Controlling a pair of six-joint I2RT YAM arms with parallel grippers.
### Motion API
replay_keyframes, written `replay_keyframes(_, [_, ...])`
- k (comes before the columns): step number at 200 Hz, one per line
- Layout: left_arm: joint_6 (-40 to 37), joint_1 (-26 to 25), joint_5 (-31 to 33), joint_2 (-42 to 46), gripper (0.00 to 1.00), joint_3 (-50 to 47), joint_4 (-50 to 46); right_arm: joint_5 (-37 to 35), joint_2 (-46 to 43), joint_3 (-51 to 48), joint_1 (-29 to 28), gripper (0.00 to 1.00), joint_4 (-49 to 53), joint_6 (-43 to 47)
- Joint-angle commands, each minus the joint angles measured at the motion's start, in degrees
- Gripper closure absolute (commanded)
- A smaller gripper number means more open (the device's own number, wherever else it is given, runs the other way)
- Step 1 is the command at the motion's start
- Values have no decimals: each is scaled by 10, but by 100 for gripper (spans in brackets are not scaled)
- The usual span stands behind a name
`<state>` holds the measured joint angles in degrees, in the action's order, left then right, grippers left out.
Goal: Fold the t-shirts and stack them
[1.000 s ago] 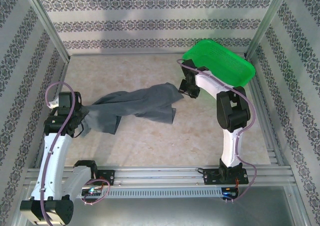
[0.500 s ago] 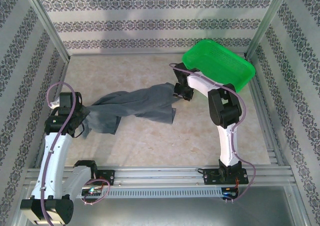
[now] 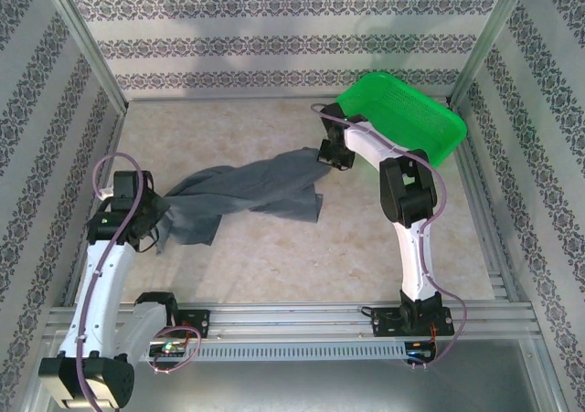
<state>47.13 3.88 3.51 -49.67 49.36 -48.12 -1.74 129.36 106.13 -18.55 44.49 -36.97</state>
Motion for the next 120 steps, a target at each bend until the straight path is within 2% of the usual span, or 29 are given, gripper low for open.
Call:
replay_keyframes(1, [20, 7, -86, -4, 100, -31, 73, -36, 15, 63, 28, 100, -5, 59])
replay_keyframes(42, [43, 5, -194, -32, 100, -67, 159, -39, 48, 147, 85, 100, 17, 71])
replay_keyframes(70, [64, -1, -265, -64, 100, -78, 225, -51, 47, 154, 126, 100, 26, 61])
replay_keyframes(93, [93, -6, -303, -81, 100, -94, 287, -46, 38, 150, 151, 100, 29, 56])
replay_keyframes(120, [126, -8, -319, -92, 100, -109, 338, -30, 5, 128, 150, 100, 13, 57])
